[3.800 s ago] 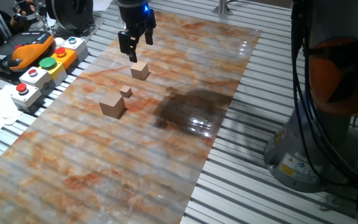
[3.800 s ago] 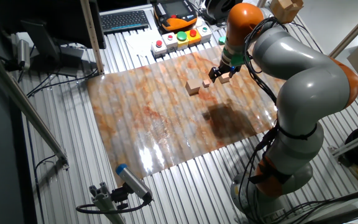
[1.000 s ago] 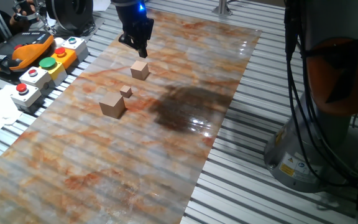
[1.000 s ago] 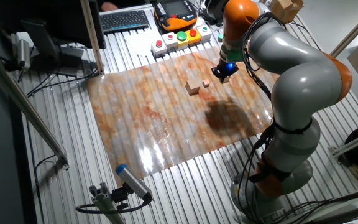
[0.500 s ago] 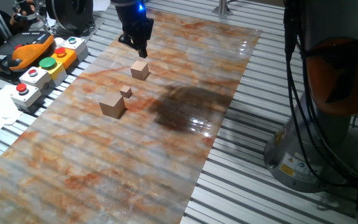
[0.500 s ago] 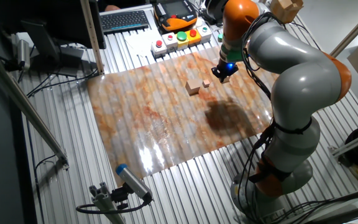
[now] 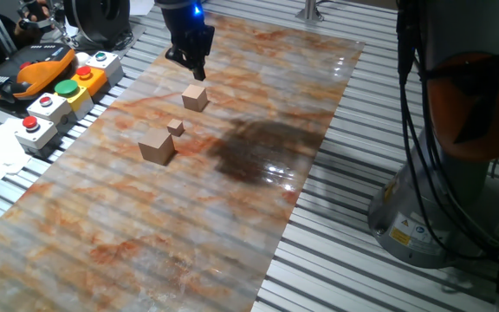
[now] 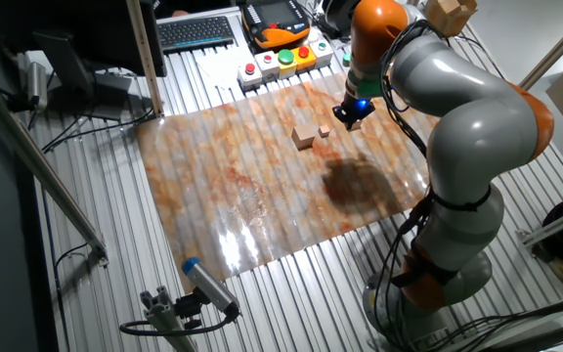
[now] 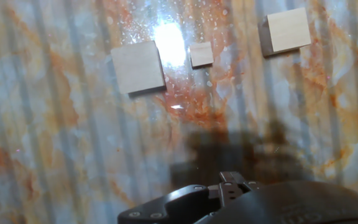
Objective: Pick up the small block on the left and move it to the right
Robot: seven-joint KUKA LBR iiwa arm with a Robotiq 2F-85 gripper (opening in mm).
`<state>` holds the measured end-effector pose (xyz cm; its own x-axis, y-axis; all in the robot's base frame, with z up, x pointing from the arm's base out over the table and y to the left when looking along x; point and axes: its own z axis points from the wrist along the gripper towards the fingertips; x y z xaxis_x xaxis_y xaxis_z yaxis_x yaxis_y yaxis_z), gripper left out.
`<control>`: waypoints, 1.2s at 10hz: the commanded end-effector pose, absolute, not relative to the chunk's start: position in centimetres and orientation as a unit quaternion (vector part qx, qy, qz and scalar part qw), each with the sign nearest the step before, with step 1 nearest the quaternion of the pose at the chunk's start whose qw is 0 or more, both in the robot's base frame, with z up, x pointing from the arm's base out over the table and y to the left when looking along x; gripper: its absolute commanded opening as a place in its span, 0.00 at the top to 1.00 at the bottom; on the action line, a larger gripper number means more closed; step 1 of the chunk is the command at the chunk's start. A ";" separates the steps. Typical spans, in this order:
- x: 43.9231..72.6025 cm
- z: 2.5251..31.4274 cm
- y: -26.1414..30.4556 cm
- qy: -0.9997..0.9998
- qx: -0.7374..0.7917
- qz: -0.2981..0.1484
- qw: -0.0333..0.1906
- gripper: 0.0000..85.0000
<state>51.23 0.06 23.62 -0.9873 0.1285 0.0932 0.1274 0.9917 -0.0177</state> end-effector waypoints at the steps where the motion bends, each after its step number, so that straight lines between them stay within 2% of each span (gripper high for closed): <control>1: 51.2 23.6 0.1 -0.997 -0.066 0.006 0.045 1.00; 2: 51.2 23.6 0.1 -0.997 -0.066 0.013 0.042 1.00; 5: 51.2 23.6 0.1 -0.996 -0.073 -0.023 0.044 1.00; 6: 51.2 23.6 0.1 -0.996 -0.075 -0.027 0.038 1.00; 7: 51.2 23.6 0.1 -0.996 -0.080 -0.021 0.021 1.00; 8: 51.2 23.6 0.1 -0.997 -0.076 0.007 0.002 1.00; 10: 51.2 23.6 0.1 -0.998 -0.064 0.017 0.008 1.00; 12: 51.2 23.6 0.1 -0.998 -0.059 0.023 -0.018 1.00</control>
<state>51.23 0.04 23.63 -0.9925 0.1175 -0.0337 0.1189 0.9919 -0.0440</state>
